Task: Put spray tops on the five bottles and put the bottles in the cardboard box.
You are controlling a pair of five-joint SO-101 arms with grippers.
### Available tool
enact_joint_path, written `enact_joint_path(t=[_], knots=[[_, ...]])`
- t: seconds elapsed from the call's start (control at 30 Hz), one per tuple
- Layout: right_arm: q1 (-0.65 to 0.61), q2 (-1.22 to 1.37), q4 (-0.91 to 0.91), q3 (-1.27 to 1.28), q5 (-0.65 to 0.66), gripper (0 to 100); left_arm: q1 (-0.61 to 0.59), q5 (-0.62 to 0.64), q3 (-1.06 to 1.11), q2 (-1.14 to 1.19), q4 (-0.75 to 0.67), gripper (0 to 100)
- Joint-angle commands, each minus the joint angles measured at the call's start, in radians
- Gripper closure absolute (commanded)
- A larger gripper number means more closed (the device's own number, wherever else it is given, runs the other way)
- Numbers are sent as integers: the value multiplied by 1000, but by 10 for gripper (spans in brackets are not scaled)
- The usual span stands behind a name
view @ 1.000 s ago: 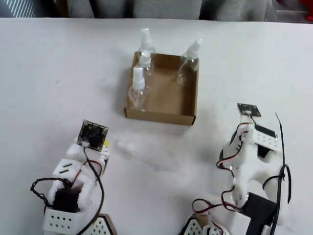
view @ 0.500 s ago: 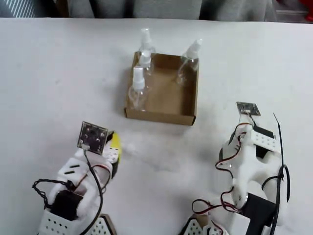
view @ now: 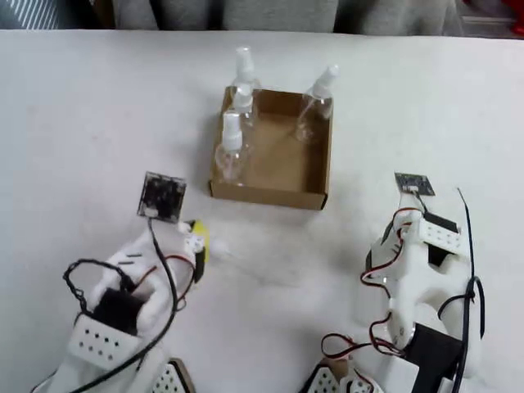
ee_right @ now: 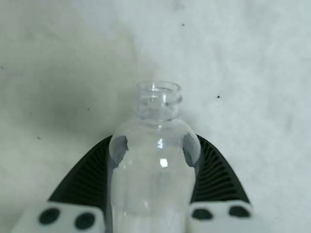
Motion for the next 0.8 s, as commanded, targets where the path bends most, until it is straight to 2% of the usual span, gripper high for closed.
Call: enact_joint_path(t=[0.0,0.07,0.13,0.37,0.47,0.63,0.77], knots=[[-8,-33,-12,-5,-8,979,15,195,-137,193,-54,906],[-8,-33,-12,-2,21,979,15,276,-152,243,-46,838],[-8,-33,-12,-2,34,979,15,299,-158,283,-46,800],[-8,-33,-12,-2,40,979,15,313,-192,443,-54,933],[-8,-33,-12,-2,40,979,47,313,-209,521,-54,928],[-8,-33,-12,-2,41,979,120,333,-219,611,-54,841],[-8,-33,-12,-2,41,979,142,342,-213,618,-44,885]])
